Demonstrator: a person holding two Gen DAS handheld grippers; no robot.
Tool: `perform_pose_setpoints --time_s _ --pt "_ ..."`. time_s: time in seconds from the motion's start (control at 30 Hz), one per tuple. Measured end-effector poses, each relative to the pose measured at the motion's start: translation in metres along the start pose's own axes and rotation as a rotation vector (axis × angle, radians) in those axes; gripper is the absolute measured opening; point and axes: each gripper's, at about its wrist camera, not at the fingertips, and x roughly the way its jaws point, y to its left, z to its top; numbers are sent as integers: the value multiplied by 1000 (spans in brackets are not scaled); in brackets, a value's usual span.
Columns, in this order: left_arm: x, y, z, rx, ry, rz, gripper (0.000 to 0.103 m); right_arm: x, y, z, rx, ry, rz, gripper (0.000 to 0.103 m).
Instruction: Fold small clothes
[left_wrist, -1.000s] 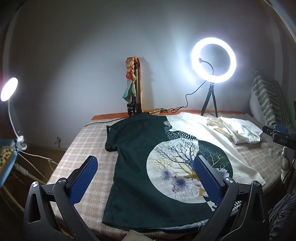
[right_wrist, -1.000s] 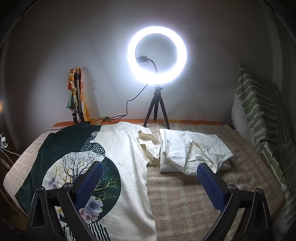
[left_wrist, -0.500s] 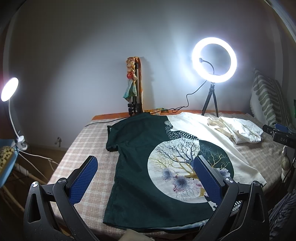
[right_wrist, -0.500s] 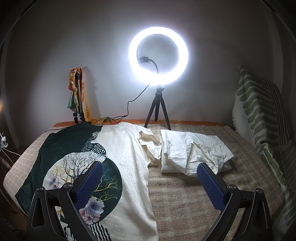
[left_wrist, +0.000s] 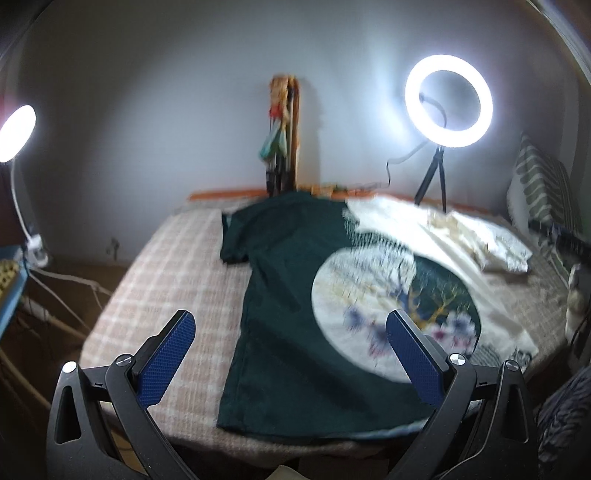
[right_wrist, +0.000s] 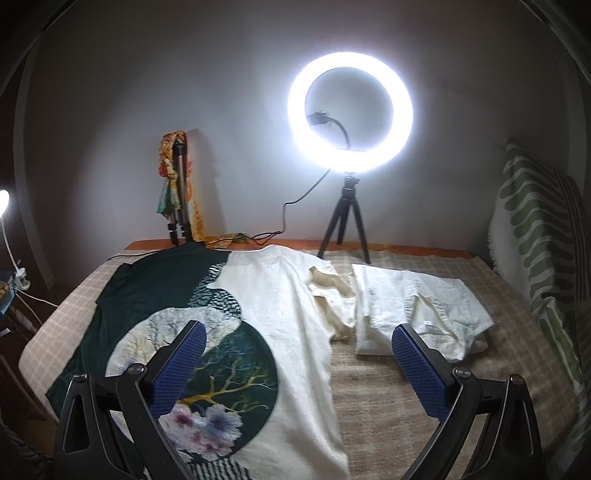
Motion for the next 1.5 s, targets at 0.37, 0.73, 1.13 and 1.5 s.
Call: perform_pose_setpoints --time_s 0.37,0.73,1.13,1.5 --pt "49 56 -37 -88 282 -79 57 56 89 64 -103 46 221 91" --pt "77 80 -53 -107 409 -91 41 171 248 105 -168 262 485 89" --pt "92 87 -61 -139 420 -148 33 290 367 99 -260 411 462 78" --pt "94 98 -64 -220 417 -245 11 369 421 78 -323 509 411 67"
